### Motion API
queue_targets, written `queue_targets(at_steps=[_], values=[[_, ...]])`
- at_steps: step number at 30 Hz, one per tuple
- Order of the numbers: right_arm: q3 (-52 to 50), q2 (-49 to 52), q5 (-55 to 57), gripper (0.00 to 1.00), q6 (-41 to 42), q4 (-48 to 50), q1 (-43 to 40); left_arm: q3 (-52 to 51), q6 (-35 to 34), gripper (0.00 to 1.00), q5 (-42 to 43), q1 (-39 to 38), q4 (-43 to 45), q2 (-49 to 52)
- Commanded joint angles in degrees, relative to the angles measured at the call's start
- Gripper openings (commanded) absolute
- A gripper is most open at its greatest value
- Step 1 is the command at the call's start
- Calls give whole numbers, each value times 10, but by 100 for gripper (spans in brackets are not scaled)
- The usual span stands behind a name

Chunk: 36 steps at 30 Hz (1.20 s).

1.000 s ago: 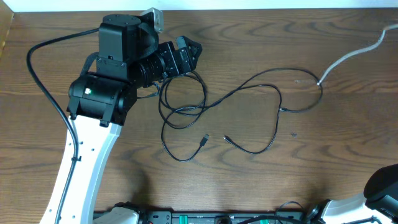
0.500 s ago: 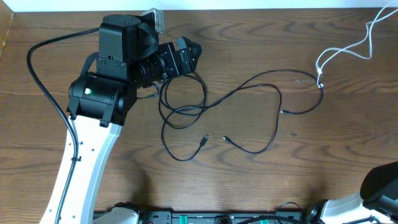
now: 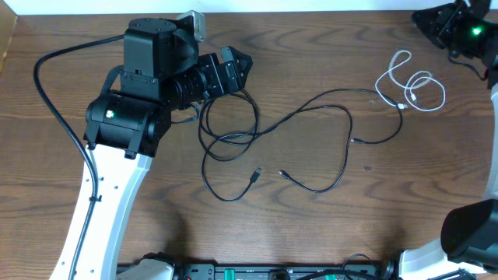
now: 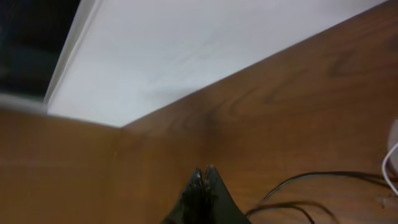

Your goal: Untangle cables

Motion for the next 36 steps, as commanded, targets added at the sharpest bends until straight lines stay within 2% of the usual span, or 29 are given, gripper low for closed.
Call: queue_targets(at_steps=[1, 3, 5, 6, 9, 15, 21, 27, 36], values=[[8, -12, 71, 1, -87, -47, 2, -2, 23, 90, -7, 3, -6, 0], [4, -9, 135, 8, -147, -87, 9, -8, 30, 90, -8, 3, -10, 0], [0, -2, 163, 20, -197, -109, 20, -15, 30, 90, -8, 3, -10, 0], [-3, 8, 183, 31, -238, -125, 32, -19, 29, 90, -12, 2, -11, 2], [-9, 44, 234, 43, -293, -144, 63, -19, 29, 90, -16, 3, -18, 9], [-9, 146, 307, 44, -252, -137, 87, -19, 30, 90, -18, 3, -34, 21], [-9, 239, 322, 47, -248, -62, 87, -19, 29, 90, -18, 3, -35, 23], [-9, 270, 387, 47, -250, -17, 87, -19, 29, 90, -18, 3, -35, 23], [-9, 332, 386, 44, -241, -17, 92, -19, 29, 90, -18, 3, -35, 23]])
